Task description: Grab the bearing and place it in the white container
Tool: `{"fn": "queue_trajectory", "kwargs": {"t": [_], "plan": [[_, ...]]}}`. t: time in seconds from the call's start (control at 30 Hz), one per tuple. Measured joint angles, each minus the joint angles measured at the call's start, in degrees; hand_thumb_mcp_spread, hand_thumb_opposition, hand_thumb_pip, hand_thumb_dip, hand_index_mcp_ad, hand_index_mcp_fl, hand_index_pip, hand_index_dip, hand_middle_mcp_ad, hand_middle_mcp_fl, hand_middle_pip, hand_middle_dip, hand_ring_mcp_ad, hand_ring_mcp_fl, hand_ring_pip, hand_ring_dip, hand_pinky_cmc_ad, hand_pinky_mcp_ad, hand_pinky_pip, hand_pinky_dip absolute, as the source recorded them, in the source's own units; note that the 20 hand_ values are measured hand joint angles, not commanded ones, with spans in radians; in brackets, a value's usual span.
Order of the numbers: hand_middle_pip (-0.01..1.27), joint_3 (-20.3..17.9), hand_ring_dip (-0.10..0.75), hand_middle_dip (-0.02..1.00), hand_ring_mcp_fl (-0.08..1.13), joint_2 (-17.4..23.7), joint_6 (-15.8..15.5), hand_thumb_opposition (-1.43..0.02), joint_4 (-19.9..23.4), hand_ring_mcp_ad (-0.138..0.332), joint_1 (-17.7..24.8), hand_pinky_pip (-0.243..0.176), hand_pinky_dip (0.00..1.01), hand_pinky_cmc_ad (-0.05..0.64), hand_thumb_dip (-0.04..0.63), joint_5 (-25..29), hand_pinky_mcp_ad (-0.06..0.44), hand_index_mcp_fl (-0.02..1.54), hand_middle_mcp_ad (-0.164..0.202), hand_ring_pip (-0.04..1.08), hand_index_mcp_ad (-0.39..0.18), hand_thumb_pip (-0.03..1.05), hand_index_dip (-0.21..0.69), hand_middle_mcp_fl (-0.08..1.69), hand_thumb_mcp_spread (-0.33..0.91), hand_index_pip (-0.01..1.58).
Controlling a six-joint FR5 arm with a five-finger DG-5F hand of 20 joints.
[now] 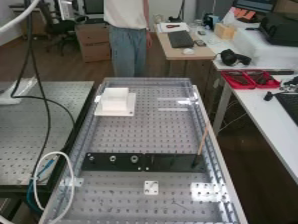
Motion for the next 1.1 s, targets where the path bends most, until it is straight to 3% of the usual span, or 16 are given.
{"fn": "queue_trajectory", "kwargs": {"t": [0.07,0.17,0.27,0.4,0.57,0.83,0.9,1.1], "plan": [[0.02,-0.2,0.019,0.05,0.02,0.2,0.0,-0.01,0.1,0.065,-0.1,-0.010,0.02,0.044,0.003,0.1,0.035,0.02,0.063,0.02,0.007,0.00,0.016,0.02,0.01,0.00],[0.08,-0.2,0.016,0.04,0.02,0.3,0.0,-0.22,0.2,0.065,-0.1,-0.010,0.03,0.065,0.017,0.2,0.051,0.01,0.063,0.04,0.031,0.19,0.016,0.02,0.16,0.00],[0.10,-0.4,0.016,0.05,0.01,0.3,0.0,-0.41,0.3,0.075,-0.1,-0.014,0.08,0.112,0.012,0.2,0.105,0.00,0.063,0.06,0.033,0.19,0.045,0.02,0.19,0.02],[0.14,-0.4,0.019,0.06,0.02,0.3,-0.1,-0.53,0.5,0.124,-0.1,-0.012,0.09,0.178,0.017,0.3,0.164,0.01,0.065,0.11,0.056,0.20,0.063,0.02,0.21,0.04],[0.14,-0.8,0.019,0.08,0.02,0.5,-0.4,-0.57,0.8,0.134,0.0,-0.028,0.12,0.246,0.014,0.7,0.195,0.01,0.063,0.11,0.063,0.21,0.077,0.03,0.22,0.05],[0.15,-4.8,0.016,0.08,0.02,0.7,-2.5,-0.61,3.3,0.155,0.9,-0.028,0.14,0.264,0.014,3.8,0.211,0.01,0.070,0.11,0.061,0.22,0.075,0.02,0.23,0.05],[0.16,-6.0,0.019,0.09,0.02,0.8,-2.3,-0.62,4.3,0.152,1.1,-0.037,0.14,0.278,0.014,4.4,0.232,0.02,0.070,0.11,0.061,0.24,0.075,0.02,0.23,0.06],[0.15,-10.8,0.016,0.09,0.02,1.0,-0.2,-0.65,8.9,0.152,1.2,-0.044,0.14,0.283,0.010,6.0,0.232,0.02,0.070,0.10,0.061,0.26,0.079,0.04,0.26,0.07]]}}
